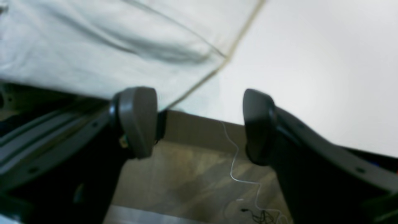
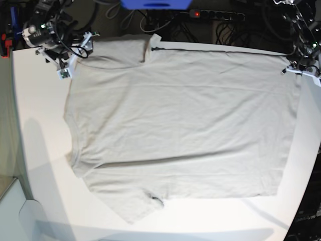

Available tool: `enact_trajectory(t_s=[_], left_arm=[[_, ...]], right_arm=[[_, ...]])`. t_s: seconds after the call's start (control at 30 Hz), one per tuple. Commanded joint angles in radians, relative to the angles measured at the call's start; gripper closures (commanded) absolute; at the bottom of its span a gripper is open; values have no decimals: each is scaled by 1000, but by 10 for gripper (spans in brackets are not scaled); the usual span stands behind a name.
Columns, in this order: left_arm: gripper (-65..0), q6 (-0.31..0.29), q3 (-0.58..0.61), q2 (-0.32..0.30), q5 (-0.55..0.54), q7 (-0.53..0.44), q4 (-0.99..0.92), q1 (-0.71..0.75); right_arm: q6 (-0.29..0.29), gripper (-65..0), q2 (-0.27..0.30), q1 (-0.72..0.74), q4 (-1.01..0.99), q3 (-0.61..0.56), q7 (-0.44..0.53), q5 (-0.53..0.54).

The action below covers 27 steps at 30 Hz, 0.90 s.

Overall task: Layout the t-shirt on the table in an organized manner, then fold the t-shirt properly
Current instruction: 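Grasp the shirt shoulder corners with both grippers and pull them apart, then lift the shirt shoulders with both grippers and pull toward the hem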

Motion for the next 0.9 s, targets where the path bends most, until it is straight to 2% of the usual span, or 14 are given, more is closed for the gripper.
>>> enact_trajectory(t_s=[0.0,0.87], left_arm=[[-4,-2,3,-4,2,40,-1,4],[-4,-2,3,-4,2,43,-1,4]], right_arm=[[13,-440,-8,1,15,4,14,4],[13,-440,-11,15,-44,4,17,0]])
